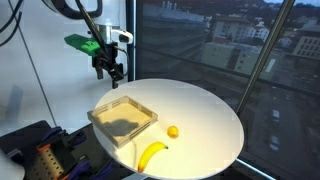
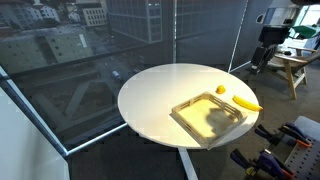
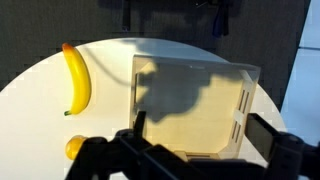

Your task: Put the banana in the box

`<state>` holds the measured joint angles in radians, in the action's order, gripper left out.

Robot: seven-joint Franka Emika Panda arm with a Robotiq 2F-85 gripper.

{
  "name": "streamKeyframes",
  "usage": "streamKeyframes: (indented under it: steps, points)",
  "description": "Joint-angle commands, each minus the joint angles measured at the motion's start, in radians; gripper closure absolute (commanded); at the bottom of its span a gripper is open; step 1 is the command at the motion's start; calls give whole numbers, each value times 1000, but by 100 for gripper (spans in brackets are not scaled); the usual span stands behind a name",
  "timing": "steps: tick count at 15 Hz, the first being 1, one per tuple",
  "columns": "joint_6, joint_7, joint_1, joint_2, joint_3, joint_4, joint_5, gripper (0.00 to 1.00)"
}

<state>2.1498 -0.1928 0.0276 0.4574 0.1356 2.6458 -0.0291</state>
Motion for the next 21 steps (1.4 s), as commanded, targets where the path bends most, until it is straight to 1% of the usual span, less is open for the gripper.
streamKeyframes:
  steps: [1, 11, 17, 19, 21]
  points:
    - [23, -3, 5, -66, 5, -49, -26, 0]
    - [122, 27, 22, -195, -5, -108, -16, 0]
    - [183, 57, 43, -261, -6, -133, 0, 0]
    - [194, 60, 51, -280, -2, -144, -5, 0]
    - [178, 53, 61, -306, 4, -165, -8, 0]
